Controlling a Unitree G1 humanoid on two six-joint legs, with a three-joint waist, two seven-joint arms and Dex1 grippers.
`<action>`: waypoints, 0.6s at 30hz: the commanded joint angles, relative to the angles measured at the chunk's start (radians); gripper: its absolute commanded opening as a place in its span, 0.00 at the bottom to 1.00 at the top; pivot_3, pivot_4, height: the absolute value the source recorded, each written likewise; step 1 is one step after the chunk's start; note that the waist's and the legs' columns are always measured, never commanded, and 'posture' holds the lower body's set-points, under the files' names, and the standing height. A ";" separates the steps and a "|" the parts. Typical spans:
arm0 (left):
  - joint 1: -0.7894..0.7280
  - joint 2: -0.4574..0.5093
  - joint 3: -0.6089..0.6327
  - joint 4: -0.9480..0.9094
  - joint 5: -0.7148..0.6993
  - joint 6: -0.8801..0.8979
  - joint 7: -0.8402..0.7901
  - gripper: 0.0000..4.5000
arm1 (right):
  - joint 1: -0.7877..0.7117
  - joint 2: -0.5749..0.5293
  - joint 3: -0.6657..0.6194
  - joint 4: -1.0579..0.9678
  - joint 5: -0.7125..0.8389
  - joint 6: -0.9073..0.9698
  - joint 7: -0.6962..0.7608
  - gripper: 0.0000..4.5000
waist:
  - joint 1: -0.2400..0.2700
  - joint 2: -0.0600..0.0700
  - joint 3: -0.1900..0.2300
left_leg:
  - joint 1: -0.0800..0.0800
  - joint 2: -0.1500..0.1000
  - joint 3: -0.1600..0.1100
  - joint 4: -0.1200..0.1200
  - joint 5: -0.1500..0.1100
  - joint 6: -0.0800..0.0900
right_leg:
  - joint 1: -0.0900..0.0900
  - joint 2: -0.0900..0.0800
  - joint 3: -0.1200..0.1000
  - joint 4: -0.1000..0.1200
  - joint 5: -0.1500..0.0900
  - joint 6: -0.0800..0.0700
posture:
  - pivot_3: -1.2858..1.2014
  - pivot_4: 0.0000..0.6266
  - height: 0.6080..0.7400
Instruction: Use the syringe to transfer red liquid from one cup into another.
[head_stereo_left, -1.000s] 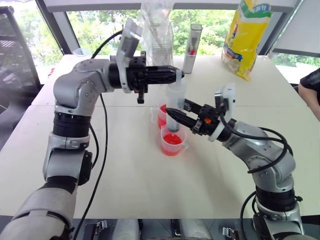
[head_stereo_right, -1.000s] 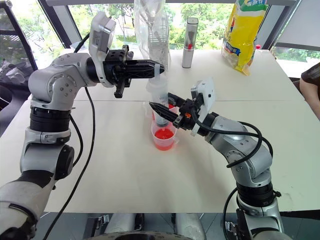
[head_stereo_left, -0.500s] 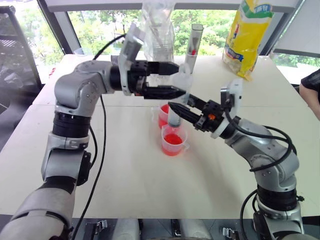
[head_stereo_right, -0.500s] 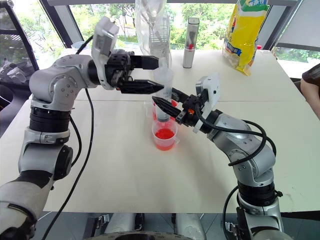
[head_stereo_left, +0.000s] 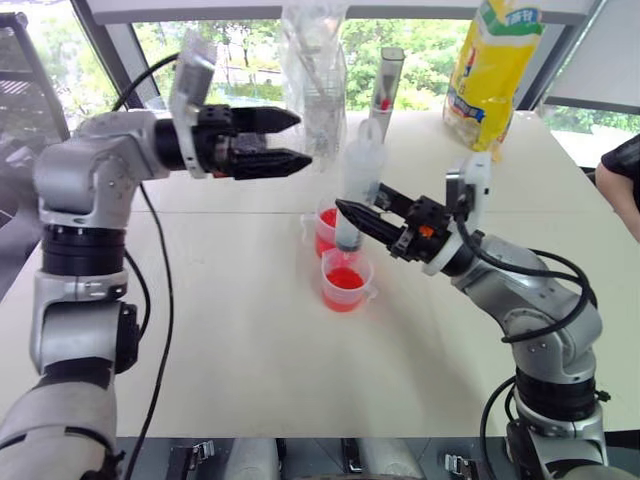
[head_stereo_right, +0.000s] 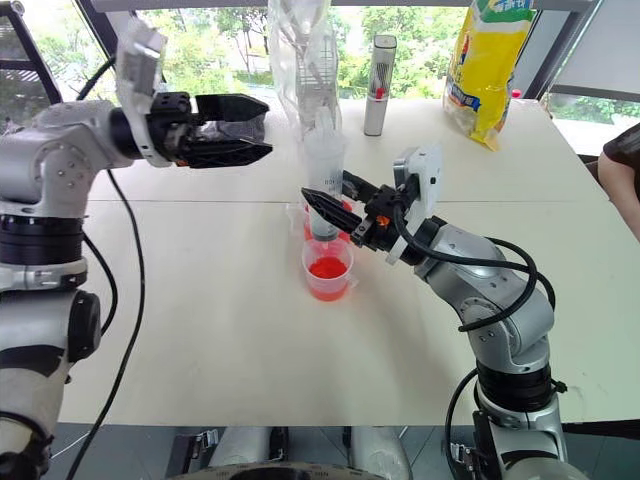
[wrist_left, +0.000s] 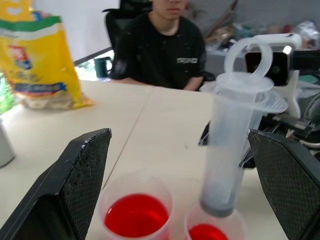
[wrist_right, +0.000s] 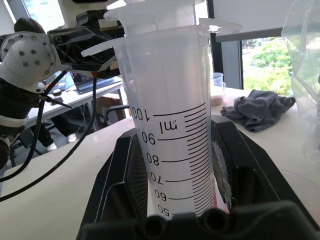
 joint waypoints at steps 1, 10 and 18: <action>0.029 0.010 0.030 -0.069 -0.029 0.014 0.023 0.99 | 0.003 -0.013 -0.016 -0.025 0.021 0.001 0.000 0.31 | 0.002 0.000 0.000 | 0.000 0.000 0.000 0.000 0.000 0.000 | 0.000 0.000 0.000 0.000 0.000 0.000 | 0.52 0.24 1.00; 0.132 -0.018 0.039 -0.160 -0.053 0.009 0.101 0.99 | -0.219 -0.126 -0.149 0.118 0.190 0.234 -0.061 0.31 | -0.003 0.001 0.001 | 0.000 0.000 0.001 0.000 0.000 0.000 | 0.000 0.000 0.001 0.000 0.000 0.000 | 0.52 0.24 1.00; 0.228 -0.034 0.022 -0.234 -0.046 -0.037 0.138 0.99 | -0.661 -0.323 -0.105 0.615 0.127 0.674 -0.182 0.31 | 0.000 0.001 0.000 | 0.001 0.000 0.003 -0.001 0.000 0.000 | -0.002 -0.001 0.004 0.000 0.000 -0.001 | 0.52 0.24 1.00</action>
